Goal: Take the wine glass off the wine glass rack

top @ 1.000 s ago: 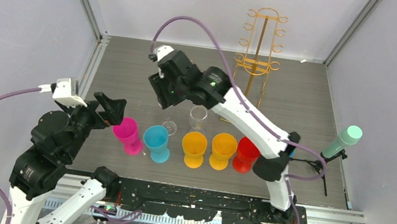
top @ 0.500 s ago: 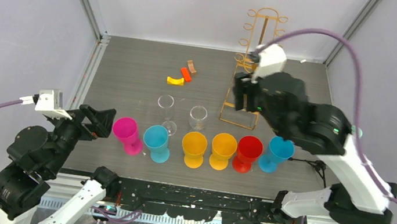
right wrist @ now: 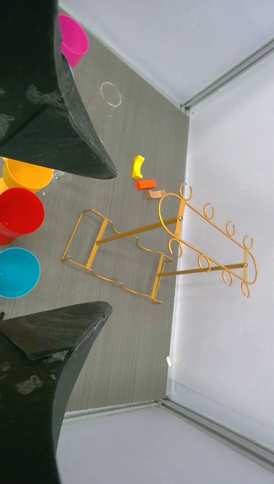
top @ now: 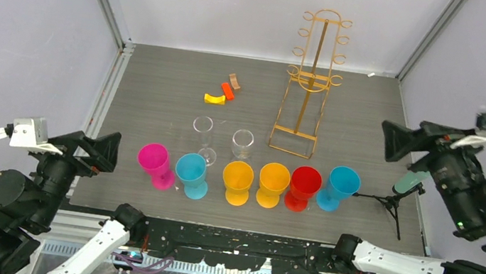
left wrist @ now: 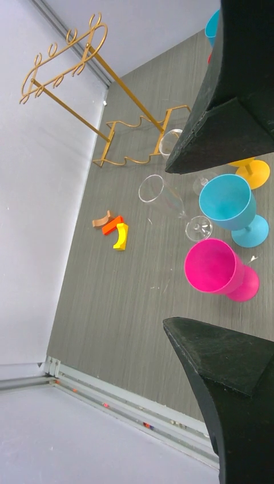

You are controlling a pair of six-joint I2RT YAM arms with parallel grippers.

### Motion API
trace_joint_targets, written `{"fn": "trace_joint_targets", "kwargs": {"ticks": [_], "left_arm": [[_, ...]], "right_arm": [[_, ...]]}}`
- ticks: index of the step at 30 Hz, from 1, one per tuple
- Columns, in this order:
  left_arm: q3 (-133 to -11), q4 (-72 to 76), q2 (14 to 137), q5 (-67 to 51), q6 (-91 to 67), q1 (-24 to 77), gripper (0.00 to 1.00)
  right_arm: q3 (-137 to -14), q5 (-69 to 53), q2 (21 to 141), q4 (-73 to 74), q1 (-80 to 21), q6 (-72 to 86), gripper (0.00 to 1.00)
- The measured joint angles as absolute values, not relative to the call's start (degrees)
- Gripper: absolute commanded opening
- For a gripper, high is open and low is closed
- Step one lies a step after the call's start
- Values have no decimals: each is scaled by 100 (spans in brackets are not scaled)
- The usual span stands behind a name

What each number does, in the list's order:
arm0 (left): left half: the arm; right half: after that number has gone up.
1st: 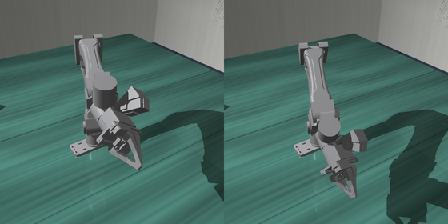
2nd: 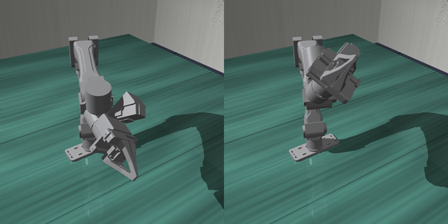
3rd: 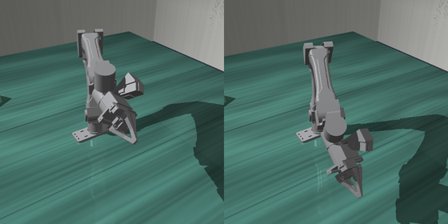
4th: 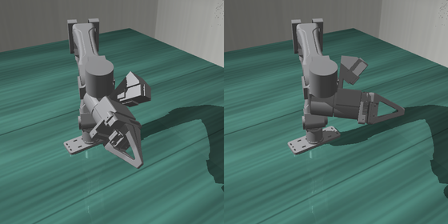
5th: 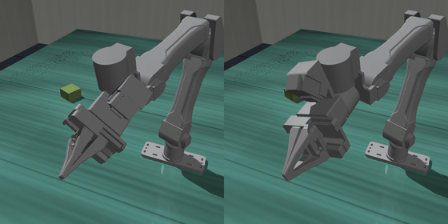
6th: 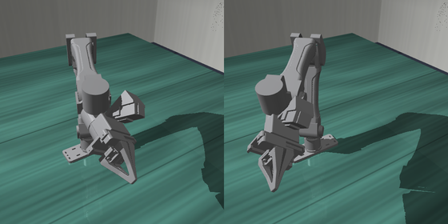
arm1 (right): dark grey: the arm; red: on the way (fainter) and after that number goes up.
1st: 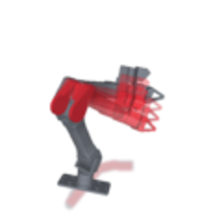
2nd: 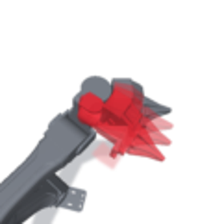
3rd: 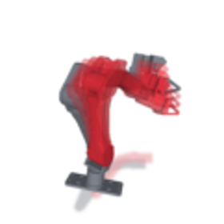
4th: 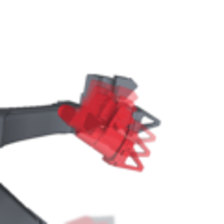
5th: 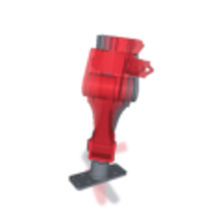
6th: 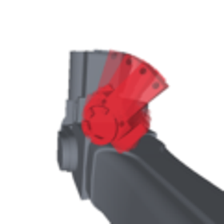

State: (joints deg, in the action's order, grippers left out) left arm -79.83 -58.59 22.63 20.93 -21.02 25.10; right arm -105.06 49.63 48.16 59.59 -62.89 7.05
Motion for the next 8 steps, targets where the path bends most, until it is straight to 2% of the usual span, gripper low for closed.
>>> {"fn": "trace_joint_targets", "kwargs": {"ticks": [8], "left_arm": [[-8079, -5865, 2265, 2290, -2029, 2510, 100]], "right_arm": [[-9692, 4786, 3699, 5253, -6289, 607, 84]]}}
